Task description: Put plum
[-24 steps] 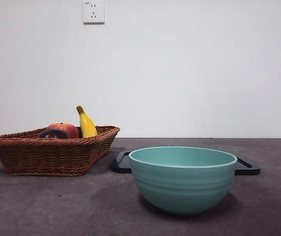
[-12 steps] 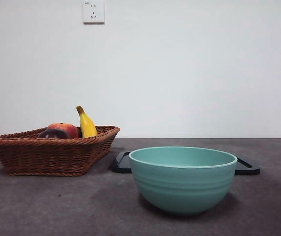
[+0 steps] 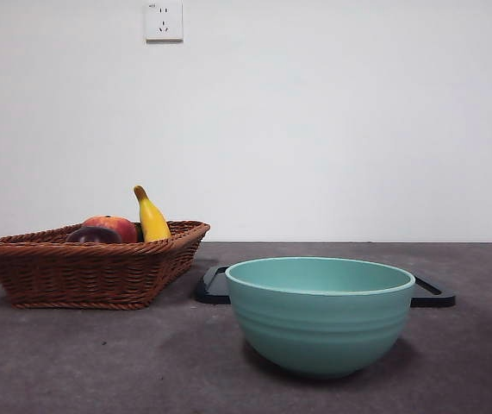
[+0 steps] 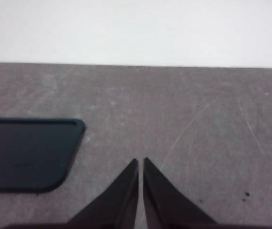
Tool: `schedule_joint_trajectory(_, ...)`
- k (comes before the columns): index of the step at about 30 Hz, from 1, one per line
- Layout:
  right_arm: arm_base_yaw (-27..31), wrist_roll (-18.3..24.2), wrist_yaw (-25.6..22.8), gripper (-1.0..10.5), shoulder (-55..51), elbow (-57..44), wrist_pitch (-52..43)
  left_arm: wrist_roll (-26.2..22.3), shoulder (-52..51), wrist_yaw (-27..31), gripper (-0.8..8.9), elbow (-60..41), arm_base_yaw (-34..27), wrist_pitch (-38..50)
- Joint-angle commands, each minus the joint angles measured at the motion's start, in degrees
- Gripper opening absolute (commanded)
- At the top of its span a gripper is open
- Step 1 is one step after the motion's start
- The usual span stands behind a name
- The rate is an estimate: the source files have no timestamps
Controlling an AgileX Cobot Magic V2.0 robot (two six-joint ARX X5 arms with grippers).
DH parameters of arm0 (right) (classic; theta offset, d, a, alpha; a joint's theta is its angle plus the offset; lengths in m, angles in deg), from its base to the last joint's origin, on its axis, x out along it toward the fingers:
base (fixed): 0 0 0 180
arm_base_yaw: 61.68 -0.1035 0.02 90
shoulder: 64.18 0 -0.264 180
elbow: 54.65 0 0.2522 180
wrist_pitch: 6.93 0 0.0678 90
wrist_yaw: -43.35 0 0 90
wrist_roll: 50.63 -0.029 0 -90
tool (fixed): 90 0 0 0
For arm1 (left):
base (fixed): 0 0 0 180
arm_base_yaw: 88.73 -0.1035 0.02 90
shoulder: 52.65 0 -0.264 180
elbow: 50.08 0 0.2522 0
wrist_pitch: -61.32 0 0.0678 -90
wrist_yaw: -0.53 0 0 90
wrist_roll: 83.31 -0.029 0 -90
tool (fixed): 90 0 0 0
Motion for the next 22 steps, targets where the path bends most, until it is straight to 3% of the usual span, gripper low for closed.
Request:
schedule_joint_trajectory(1,0.0,-0.8,-0.2,0.1,-0.2,-0.3,2.3,0.1,-0.1,0.2,0.07,-1.2,-0.1,-0.5)
schedule_joint_trajectory(22,0.0,-0.9,0.2,0.1,-0.2,-0.3,2.5,0.1,-0.1,0.2,0.07,-1.2,-0.1,-0.5)
